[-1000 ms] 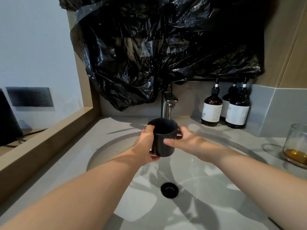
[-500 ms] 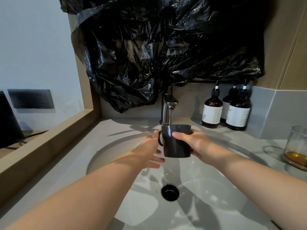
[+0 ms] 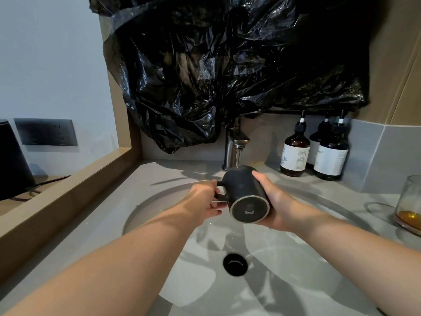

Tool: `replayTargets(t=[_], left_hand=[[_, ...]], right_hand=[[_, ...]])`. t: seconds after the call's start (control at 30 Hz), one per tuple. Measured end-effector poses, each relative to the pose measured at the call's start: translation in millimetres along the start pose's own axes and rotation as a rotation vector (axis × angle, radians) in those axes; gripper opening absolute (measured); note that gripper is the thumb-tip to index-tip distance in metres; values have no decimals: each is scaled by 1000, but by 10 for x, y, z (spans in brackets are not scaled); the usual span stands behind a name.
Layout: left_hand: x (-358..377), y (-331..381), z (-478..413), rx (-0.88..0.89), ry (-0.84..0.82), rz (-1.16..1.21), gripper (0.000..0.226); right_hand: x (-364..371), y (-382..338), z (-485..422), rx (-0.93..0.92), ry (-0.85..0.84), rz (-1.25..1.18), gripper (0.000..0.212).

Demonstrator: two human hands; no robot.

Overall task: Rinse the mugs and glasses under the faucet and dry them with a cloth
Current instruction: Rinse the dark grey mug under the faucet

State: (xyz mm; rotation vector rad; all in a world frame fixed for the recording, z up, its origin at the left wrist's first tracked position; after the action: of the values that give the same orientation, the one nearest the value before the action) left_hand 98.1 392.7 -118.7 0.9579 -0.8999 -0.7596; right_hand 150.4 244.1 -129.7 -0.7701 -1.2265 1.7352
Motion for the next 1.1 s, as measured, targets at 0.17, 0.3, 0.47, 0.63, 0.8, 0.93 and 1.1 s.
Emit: replayTargets(t=[0.17, 0.3, 0.47, 0.63, 0.8, 0.93, 1.1], left_hand=[[19, -73, 10, -19, -133, -143, 27], [61, -97, 68, -97, -248, -168, 25], [92, -73, 45, -61, -314, -114, 30], [113, -34, 43, 7, -269, -77, 26], [67, -20, 71, -28, -167, -28, 26], [54, -43, 88, -98, -120, 51, 32], [18, -24, 88, -77, -11, 137, 28]], right_hand=[[-66, 28, 27, 149, 24, -5, 53], [-125, 23, 48, 195, 47, -1, 53], [-180, -36, -10, 97, 162, -156, 61], [-206, -72, 4, 30, 205, -164, 55], [-106, -65, 11, -63, 147, -3, 51], [-31, -55, -2, -128, 95, 45, 47], [-21, -41, 11, -99, 12, 58, 57]])
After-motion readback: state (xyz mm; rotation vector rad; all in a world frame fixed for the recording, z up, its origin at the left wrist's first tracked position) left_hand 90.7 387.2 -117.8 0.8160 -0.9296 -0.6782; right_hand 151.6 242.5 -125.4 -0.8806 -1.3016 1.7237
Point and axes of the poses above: each hand's wrist, its own z-axis away from the middle knuckle, its own x-axis out of the palm, y = z × x, the point moved 3 cm from there along -z, towards the middle knuckle, and after that the axes turned 15 degrees about z, right-handed, at the moved point
